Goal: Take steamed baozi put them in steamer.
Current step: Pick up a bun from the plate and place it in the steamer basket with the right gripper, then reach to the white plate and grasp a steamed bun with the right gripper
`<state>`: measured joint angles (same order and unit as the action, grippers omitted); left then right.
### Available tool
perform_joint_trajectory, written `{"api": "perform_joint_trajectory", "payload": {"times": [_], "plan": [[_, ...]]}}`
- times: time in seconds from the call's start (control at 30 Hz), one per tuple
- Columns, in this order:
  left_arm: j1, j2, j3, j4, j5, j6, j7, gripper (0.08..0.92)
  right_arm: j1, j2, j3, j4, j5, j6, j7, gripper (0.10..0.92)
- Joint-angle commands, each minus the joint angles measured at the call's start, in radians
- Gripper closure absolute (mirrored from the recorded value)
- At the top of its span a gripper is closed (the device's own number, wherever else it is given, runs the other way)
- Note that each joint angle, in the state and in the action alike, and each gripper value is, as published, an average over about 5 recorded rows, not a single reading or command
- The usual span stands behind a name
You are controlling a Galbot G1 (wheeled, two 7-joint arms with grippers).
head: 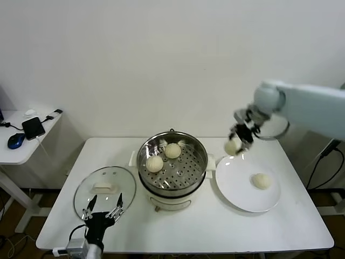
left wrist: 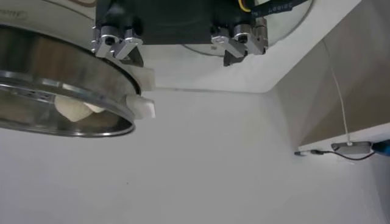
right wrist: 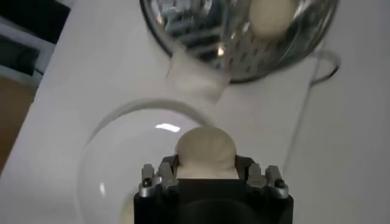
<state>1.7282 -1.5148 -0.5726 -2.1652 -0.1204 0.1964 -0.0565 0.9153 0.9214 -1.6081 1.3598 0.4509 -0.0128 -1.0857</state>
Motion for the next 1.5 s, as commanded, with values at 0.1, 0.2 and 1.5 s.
{"api": "perform_joint_trajectory", "payload": {"times": [0.1, 0.2, 1.5], "plan": [[0.001, -0.003, 0.002, -0.007, 0.016, 0.002, 0.002, 0.177, 0.058, 0.254, 0.097, 0.218, -0.118, 0.351, -0.047, 0.397], [0.001, -0.003, 0.001, -0.009, 0.019, 0.005, 0.003, 0.177, -0.046, 0.284, 0.108, 0.213, -0.244, 0.403, -0.031, 0.397], [0.011, -0.011, 0.001, -0.019, 0.025, -0.001, -0.002, 0.177, 0.003, 0.073, 0.034, 0.015, -0.116, 0.38, 0.012, 0.203]]}}
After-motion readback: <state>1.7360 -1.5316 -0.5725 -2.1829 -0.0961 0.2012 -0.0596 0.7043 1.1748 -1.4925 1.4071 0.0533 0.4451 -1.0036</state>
